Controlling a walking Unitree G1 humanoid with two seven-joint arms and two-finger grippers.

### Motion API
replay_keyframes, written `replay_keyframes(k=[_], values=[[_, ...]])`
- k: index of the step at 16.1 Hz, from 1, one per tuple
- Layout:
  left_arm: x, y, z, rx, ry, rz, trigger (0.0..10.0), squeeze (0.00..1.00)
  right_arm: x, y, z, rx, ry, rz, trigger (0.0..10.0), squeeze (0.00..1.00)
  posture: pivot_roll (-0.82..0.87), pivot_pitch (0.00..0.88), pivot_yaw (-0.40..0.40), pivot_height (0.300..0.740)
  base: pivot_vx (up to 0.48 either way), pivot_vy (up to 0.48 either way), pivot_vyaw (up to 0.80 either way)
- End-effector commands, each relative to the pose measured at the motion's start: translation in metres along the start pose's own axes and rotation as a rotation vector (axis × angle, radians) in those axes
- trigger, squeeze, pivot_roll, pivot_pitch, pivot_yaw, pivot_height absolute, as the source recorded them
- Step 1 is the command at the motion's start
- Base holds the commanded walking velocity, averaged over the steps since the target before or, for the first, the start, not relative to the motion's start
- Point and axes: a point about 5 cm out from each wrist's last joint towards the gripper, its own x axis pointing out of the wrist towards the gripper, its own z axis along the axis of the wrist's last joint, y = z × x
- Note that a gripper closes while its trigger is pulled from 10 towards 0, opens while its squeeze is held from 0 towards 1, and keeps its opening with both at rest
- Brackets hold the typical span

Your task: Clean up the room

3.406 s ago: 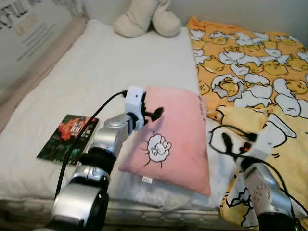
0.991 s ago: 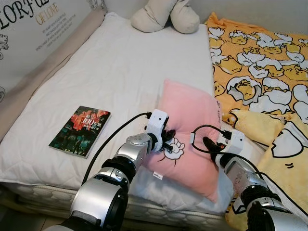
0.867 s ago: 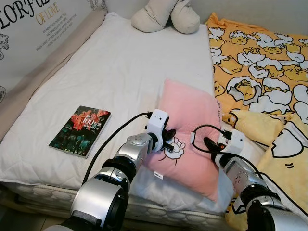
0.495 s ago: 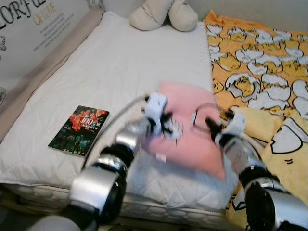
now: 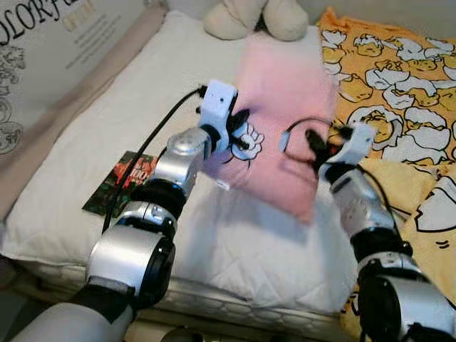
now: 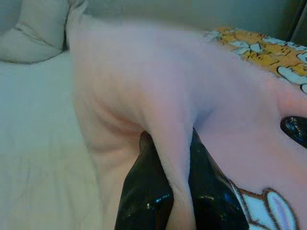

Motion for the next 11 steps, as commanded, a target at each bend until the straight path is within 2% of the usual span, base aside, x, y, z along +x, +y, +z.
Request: replay_keyframes(k=[1, 3, 6, 11], values=[[-0.0024, 0.0099, 0.0135, 0.022, -0.066, 0.063, 10.0, 0.0, -0.0044, -0.0112, 0.0042, -0.054, -0.01, -0.063, 10.0, 0.0, 0.05, 0.0, 0.024, 0.74, 0.0, 0.0, 0.0], [-0.0043, 0.0161, 0.0188, 0.042, -0.103, 0.13, 10.0, 0.0, -0.0076, -0.0111, 0.0063, -0.153, -0.028, -0.061, 10.0, 0.0, 0.04, 0.0, 0.021, 0.74, 0.0, 0.48, 0.0], [-0.0031, 0.0118, 0.0217, 0.024, -0.132, 0.133, 10.0, 0.0, -0.0096, -0.0139, 0.005, -0.147, -0.021, -0.075, 10.0, 0.0, 0.04, 0.0, 0.02, 0.74, 0.0, 0.48, 0.0], [-0.0025, 0.0072, 0.0134, 0.027, -0.109, 0.141, 10.0, 0.0, -0.0108, -0.0098, 0.0015, -0.154, -0.016, -0.069, 10.0, 0.0, 0.04, 0.0, 0.014, 0.74, 0.0, 0.48, 0.0]])
